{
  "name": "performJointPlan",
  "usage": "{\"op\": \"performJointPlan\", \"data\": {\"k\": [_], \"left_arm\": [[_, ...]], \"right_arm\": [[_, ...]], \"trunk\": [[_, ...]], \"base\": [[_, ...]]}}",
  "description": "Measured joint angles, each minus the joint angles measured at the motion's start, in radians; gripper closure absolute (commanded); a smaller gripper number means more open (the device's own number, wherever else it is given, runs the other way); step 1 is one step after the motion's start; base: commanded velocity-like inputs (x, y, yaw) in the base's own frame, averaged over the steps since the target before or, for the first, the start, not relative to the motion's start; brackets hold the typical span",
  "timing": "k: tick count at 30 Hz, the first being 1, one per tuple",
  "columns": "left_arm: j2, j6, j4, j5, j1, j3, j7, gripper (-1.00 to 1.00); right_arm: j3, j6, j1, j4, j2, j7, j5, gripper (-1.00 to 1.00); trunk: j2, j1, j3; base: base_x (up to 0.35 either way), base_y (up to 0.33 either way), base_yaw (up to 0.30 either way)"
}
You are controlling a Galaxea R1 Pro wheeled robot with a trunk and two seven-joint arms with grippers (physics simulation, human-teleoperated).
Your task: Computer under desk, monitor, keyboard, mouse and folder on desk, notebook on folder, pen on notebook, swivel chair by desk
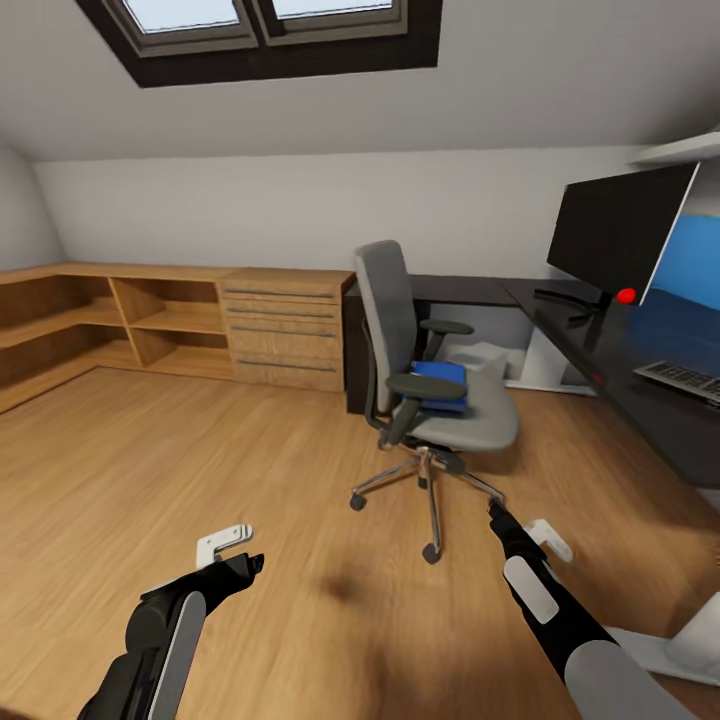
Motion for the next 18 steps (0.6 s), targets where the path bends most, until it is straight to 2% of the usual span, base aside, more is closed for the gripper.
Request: {"op": "performJointPlan", "data": {"k": [2, 6, 18], "left_arm": [[0.0, 0.0, 0.0, 0.0, 0.0, 0.0, 0.0, -1.0], [0.0, 0.0, 0.004, -0.001, 0.0, 0.0, 0.001, -1.0], [0.0, 0.001, 0.012, -0.002, 0.0, -0.001, 0.003, -1.0]], "right_arm": [[0.0, 0.0, 0.0, 0.0, 0.0, 0.0, 0.0, -1.0], [0.0, -0.001, 0.0, 0.001, 0.0, -0.001, -0.001, -1.0], [0.0, -0.001, 0.0, 0.0, 0.0, 0.0, 0.0, -1.0]], "trunk": [[0.0, 0.0, 0.0], [0.0, 0.0, 0.0], [0.0, 0.0, 0.0]], "base": [[0.0, 0.295, -0.268], [0.0, 0.075, -0.14], [0.0, 0.01, -0.038]]}}
